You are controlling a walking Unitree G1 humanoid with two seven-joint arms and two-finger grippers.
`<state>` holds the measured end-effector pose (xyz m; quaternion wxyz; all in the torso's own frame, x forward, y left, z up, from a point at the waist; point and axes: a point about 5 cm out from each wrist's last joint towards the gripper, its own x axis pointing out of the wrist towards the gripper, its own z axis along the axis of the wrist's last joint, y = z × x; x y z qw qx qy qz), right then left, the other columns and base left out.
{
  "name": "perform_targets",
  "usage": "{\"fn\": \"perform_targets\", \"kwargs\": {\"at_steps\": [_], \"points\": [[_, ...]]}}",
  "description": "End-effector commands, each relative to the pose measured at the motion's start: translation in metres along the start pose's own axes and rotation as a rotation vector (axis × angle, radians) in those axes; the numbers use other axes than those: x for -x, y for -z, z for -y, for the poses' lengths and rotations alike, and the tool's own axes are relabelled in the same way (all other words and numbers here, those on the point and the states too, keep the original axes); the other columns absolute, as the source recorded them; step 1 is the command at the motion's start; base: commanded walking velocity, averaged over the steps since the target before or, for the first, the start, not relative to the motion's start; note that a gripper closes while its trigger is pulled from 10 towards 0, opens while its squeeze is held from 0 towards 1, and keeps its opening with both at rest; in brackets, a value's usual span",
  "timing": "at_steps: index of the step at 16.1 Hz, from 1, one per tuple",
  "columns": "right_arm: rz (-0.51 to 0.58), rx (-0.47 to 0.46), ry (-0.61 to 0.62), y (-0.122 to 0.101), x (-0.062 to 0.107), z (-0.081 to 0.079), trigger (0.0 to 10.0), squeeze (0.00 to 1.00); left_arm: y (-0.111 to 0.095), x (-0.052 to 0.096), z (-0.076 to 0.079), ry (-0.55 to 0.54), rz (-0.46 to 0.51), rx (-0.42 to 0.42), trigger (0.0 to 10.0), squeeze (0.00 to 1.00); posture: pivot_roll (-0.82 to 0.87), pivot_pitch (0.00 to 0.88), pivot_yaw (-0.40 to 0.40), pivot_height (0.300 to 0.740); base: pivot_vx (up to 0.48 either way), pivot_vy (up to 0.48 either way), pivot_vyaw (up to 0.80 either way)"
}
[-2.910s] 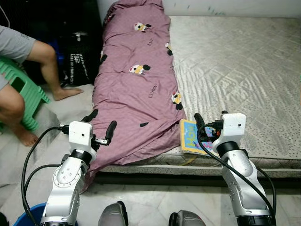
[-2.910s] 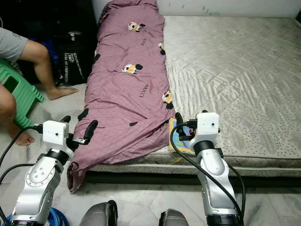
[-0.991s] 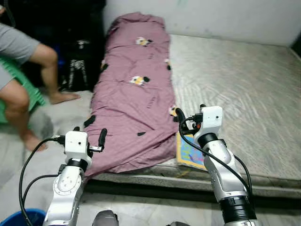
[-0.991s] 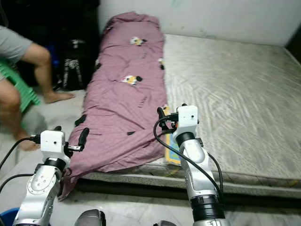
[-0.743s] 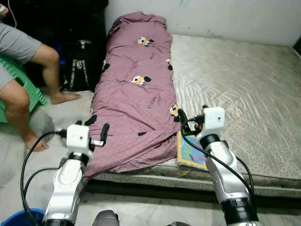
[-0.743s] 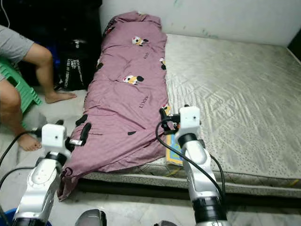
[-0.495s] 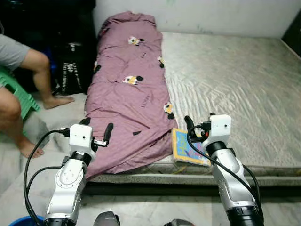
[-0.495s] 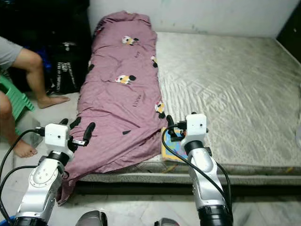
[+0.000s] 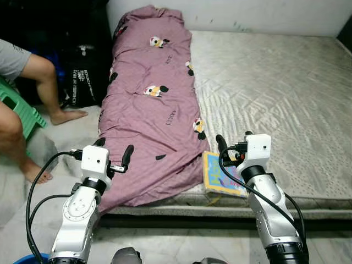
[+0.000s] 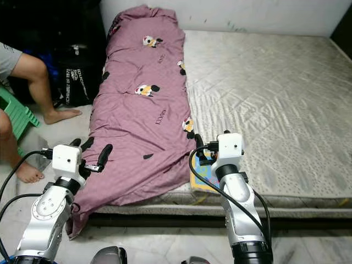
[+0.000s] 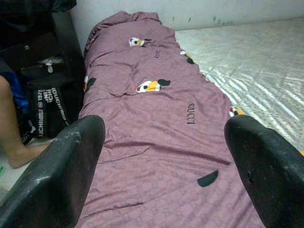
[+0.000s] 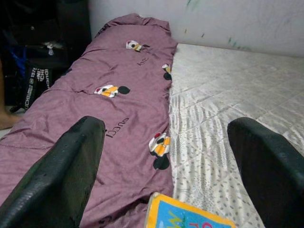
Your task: Clean up the room
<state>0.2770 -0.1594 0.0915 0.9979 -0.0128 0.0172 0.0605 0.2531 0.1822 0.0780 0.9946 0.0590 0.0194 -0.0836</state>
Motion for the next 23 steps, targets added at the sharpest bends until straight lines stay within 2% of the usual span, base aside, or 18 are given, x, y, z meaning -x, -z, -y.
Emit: {"fn": "perform_targets", "kwargs": {"at_steps": [1, 4, 9, 13, 15, 20, 23], "points": [[0.003, 0.002, 0.013, -0.0031, -0.0003, 0.0006, 10.0, 0.00, -0.0006, 0.0025, -0.0013, 0.007, -0.008, -0.007, 10.0, 0.00, 0.03, 0.101, -0.021, 0.740, 0.000, 0.000, 0.00], [0.002, 0.000, 0.022, -0.0034, 0.0004, 0.0024, 10.0, 0.00, -0.0005, 0.0025, -0.0012, 0.011, -0.013, -0.007, 10.0, 0.00, 0.03, 0.102, -0.020, 0.740, 0.000, 0.000, 0.00], [-0.010, -0.001, 0.027, -0.0025, 0.0015, 0.0039, 10.0, 0.00, -0.0013, 0.0023, -0.0011, -0.004, -0.019, -0.024, 10.0, 0.00, 0.03, 0.110, -0.023, 0.740, 0.000, 0.000, -0.72], [-0.014, 0.004, 0.021, -0.0020, 0.0015, 0.0033, 10.0, 0.00, -0.0020, 0.0026, -0.0011, -0.005, -0.017, -0.028, 10.0, 0.00, 0.03, 0.110, -0.023, 0.740, 0.000, -0.060, 0.00], [-0.015, 0.005, 0.019, -0.0017, 0.0017, 0.0032, 10.0, 0.00, -0.0012, 0.0026, -0.0028, -0.015, -0.022, 0.014, 10.0, 0.00, 0.03, 0.110, -0.023, 0.740, 0.000, 0.000, 0.00], [-0.015, 0.010, 0.016, -0.0022, 0.0012, 0.0031, 10.0, 0.00, -0.0040, 0.0042, -0.0005, 0.029, 0.003, 0.006, 10.0, 0.00, 0.03, 0.111, -0.022, 0.740, 0.000, 0.000, 0.00], [-0.015, 0.012, 0.014, -0.0019, 0.0012, 0.0035, 10.0, 0.00, -0.0040, 0.0046, 0.0002, 0.037, 0.006, 0.009, 10.0, 0.00, 0.03, 0.109, -0.023, 0.740, 0.311, 0.000, 0.00]]}}
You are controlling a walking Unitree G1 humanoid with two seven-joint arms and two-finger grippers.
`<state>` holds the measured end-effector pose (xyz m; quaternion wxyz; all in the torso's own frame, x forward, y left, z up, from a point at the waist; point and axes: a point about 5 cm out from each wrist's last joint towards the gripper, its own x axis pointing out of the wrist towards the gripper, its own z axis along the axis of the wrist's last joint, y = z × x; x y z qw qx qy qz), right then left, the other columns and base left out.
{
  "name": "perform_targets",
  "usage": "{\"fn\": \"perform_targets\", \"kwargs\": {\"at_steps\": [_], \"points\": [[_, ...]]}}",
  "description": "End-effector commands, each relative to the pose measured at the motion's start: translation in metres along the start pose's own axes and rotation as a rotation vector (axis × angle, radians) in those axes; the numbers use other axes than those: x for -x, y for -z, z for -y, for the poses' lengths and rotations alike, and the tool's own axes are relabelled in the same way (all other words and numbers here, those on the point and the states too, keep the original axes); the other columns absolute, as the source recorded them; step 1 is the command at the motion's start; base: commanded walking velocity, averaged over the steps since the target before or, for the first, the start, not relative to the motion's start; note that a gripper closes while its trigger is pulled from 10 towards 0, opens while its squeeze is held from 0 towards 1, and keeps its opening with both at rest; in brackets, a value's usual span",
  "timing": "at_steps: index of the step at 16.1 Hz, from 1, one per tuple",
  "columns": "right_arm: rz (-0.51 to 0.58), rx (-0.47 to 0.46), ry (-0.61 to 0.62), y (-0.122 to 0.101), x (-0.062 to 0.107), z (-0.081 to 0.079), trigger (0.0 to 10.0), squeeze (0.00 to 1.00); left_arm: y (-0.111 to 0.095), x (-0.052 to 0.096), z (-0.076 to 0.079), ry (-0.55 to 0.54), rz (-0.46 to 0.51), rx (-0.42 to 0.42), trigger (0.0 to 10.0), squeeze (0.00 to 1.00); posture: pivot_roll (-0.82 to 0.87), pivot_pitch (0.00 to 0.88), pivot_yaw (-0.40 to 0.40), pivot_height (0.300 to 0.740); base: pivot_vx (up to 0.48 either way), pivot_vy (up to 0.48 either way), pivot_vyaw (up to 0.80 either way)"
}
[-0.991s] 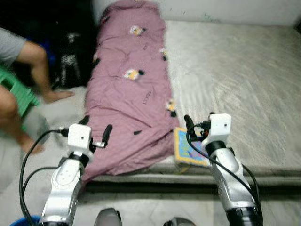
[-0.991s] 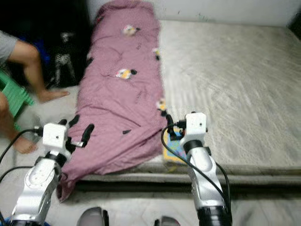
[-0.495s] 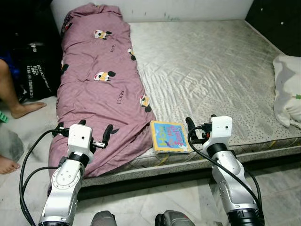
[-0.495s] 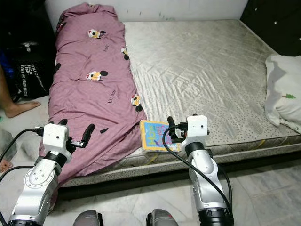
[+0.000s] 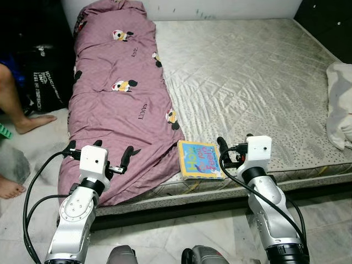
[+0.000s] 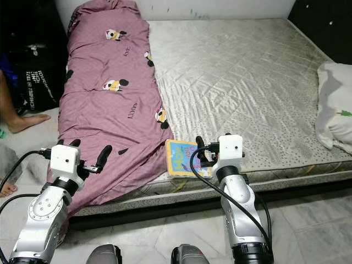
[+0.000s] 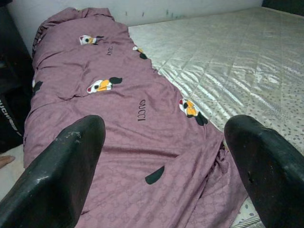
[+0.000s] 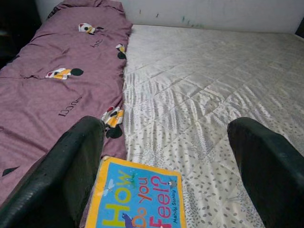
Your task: Clean up the room
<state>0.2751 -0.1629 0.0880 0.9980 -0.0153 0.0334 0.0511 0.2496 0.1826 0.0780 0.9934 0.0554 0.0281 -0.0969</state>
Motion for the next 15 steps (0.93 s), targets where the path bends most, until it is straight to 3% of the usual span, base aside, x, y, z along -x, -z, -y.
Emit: {"fn": "perform_targets", "kwargs": {"at_steps": [1, 8, 15], "points": [[0.019, 0.010, -0.004, -0.0059, -0.0010, 0.0005, 10.0, 0.00, -0.0041, 0.0011, 0.0002, 0.012, 0.022, 0.001, 10.0, 0.00, 0.03, 0.108, -0.024, 0.740, 0.356, 0.000, 0.00], [0.018, 0.018, 0.004, -0.0066, -0.0006, 0.0041, 10.0, 0.00, -0.0038, 0.0013, -0.0005, 0.007, 0.021, 0.002, 10.0, 0.00, 0.03, 0.118, -0.027, 0.740, 0.357, 0.000, 0.00], [0.016, 0.024, 0.009, -0.0066, 0.0007, 0.0068, 10.0, 0.00, -0.0019, 0.0000, -0.0050, -0.040, 0.002, -0.021, 10.0, 0.00, 0.02, 0.118, -0.029, 0.740, 0.000, 0.000, 0.00]]}}
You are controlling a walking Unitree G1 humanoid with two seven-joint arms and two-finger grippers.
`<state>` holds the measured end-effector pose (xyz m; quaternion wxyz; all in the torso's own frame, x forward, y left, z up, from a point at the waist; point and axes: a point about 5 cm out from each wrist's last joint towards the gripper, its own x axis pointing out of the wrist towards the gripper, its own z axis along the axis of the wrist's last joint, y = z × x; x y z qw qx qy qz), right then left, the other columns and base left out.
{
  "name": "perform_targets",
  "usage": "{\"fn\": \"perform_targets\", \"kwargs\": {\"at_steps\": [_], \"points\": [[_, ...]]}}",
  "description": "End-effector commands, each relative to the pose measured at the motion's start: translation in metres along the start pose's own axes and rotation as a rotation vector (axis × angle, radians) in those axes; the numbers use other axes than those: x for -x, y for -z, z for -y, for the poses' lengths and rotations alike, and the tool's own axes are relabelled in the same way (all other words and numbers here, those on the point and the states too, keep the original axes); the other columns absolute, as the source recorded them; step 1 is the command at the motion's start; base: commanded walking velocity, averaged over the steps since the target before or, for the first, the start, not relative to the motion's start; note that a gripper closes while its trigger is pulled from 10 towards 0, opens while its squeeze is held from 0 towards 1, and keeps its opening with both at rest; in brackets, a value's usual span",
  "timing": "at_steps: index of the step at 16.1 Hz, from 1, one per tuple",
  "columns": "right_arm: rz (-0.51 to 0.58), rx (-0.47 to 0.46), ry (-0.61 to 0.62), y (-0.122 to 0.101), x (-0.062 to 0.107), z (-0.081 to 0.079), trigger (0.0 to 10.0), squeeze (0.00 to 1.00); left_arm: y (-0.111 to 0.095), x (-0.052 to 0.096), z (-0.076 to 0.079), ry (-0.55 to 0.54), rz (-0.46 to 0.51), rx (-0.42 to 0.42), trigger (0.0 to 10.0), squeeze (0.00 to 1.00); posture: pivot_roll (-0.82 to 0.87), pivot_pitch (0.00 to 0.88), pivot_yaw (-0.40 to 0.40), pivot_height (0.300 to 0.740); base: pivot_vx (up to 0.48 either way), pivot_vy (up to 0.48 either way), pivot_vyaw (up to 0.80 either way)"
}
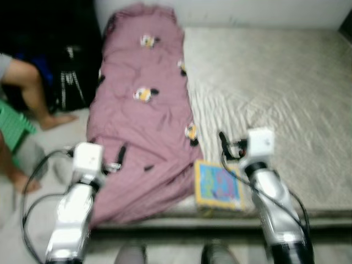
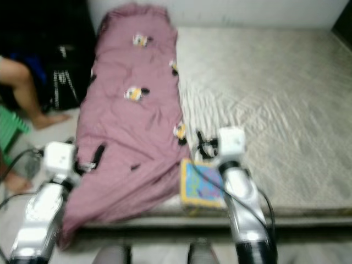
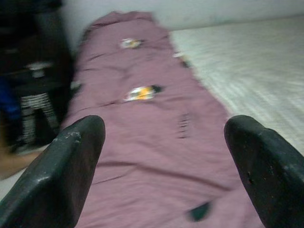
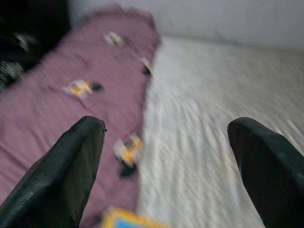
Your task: Clean up the room
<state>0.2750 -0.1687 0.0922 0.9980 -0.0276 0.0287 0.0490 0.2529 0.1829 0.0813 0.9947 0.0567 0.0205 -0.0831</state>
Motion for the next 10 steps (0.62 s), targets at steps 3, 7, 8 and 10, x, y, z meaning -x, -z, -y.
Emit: {"fn": "perform_targets", "kwargs": {"at_steps": [3, 7, 8, 10], "points": [[0.004, 0.000, 0.006, -0.0025, -0.0004, 0.0020, 10.0, 0.00, 0.0008, 0.0027, -0.0035, -0.015, -0.010, -0.033, 10.0, 0.00, 0.02, 0.119, -0.031, 0.740, 0.000, 0.000, 0.00], [0.003, -0.003, 0.010, -0.0023, 0.0005, 0.0027, 10.0, 0.00, 0.0017, 0.0025, -0.0030, -0.011, -0.011, -0.025, 10.0, 0.00, 0.02, 0.119, -0.031, 0.740, 0.000, -0.127, -0.58], [0.002, -0.002, 0.011, -0.0020, 0.0013, 0.0024, 10.0, 0.00, 0.0023, 0.0034, -0.0028, -0.011, -0.013, -0.028, 10.0, 0.00, 0.02, 0.117, -0.028, 0.740, 0.000, -0.277, 0.00], [-0.001, -0.002, 0.010, -0.0005, 0.0015, 0.0017, 10.0, 0.00, 0.0035, 0.0037, -0.0025, -0.008, -0.016, -0.030, 10.0, 0.00, 0.03, 0.110, -0.029, 0.740, 0.000, -0.315, 0.00]]}}
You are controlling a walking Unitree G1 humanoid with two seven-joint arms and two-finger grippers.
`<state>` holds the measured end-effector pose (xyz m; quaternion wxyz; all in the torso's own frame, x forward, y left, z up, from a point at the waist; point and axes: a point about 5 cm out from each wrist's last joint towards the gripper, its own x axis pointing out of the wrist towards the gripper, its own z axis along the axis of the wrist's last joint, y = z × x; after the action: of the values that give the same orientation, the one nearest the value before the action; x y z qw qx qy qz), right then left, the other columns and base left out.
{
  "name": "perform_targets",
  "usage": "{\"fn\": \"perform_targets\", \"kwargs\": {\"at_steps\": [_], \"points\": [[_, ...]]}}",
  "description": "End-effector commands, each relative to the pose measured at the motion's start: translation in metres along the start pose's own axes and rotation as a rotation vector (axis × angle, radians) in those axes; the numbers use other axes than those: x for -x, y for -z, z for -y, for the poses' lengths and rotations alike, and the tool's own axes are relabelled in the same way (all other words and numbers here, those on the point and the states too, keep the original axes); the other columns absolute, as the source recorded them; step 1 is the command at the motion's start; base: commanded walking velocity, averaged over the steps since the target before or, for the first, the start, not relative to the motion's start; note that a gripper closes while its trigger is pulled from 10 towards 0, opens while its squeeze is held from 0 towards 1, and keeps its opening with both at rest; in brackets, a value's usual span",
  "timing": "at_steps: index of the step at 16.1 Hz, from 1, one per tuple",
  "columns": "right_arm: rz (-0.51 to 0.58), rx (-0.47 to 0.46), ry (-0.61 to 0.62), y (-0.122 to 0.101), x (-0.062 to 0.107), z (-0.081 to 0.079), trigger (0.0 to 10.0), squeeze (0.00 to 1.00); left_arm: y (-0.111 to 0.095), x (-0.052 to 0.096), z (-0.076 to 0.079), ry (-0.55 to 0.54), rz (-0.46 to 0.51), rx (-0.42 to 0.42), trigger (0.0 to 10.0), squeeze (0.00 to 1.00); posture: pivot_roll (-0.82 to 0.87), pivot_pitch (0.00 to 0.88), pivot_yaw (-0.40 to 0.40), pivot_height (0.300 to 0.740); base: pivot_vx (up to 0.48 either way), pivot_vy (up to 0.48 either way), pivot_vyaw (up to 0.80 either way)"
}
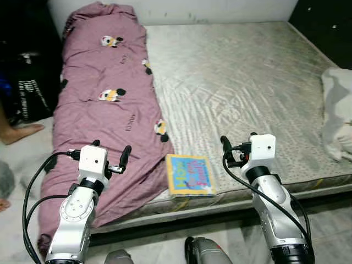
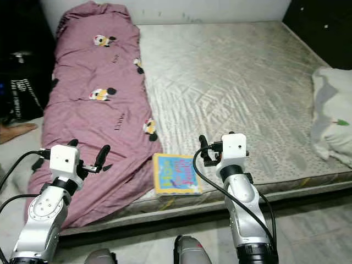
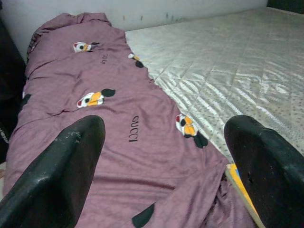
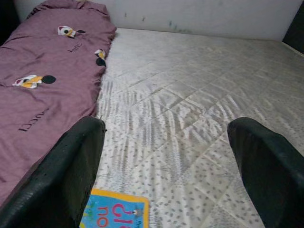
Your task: Clean up the room
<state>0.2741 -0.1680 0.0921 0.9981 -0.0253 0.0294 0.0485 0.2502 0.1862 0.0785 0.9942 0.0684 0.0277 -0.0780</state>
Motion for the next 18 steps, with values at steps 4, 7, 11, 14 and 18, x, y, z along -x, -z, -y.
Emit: {"fn": "perform_targets", "kwargs": {"at_steps": [4, 7, 11, 14, 18], "points": [[0.002, 0.009, 0.005, -0.0009, -0.0016, 0.0030, 10.0, 0.00, -0.0013, -0.0013, -0.0001, -0.006, 0.010, -0.005, 10.0, 0.00, 0.03, 0.100, -0.033, 0.740, 0.000, -0.327, 0.00], [0.004, 0.012, 0.003, -0.0012, -0.0023, 0.0031, 10.0, 0.00, -0.0011, -0.0017, 0.0004, -0.006, 0.010, -0.002, 10.0, 0.00, 0.03, 0.096, -0.033, 0.740, 0.000, -0.341, 0.00], [0.008, 0.016, 0.000, -0.0018, -0.0030, 0.0030, 10.0, 0.00, -0.0012, -0.0024, 0.0006, -0.003, 0.013, -0.004, 10.0, 0.00, 0.03, 0.094, -0.032, 0.740, 0.000, -0.372, 0.00], [0.005, 0.052, -0.021, -0.0015, -0.0046, 0.0011, 10.0, 0.00, -0.0009, -0.0029, 0.0006, -0.003, 0.013, -0.002, 10.0, 0.00, 0.03, 0.092, -0.034, 0.740, 0.000, -0.394, 0.00], [0.012, 0.059, -0.021, -0.0020, -0.0055, 0.0006, 10.0, 0.00, -0.0011, -0.0032, 0.0009, -0.002, 0.015, -0.005, 10.0, 0.00, 0.03, 0.092, -0.034, 0.740, 0.000, -0.394, 0.66]]}}
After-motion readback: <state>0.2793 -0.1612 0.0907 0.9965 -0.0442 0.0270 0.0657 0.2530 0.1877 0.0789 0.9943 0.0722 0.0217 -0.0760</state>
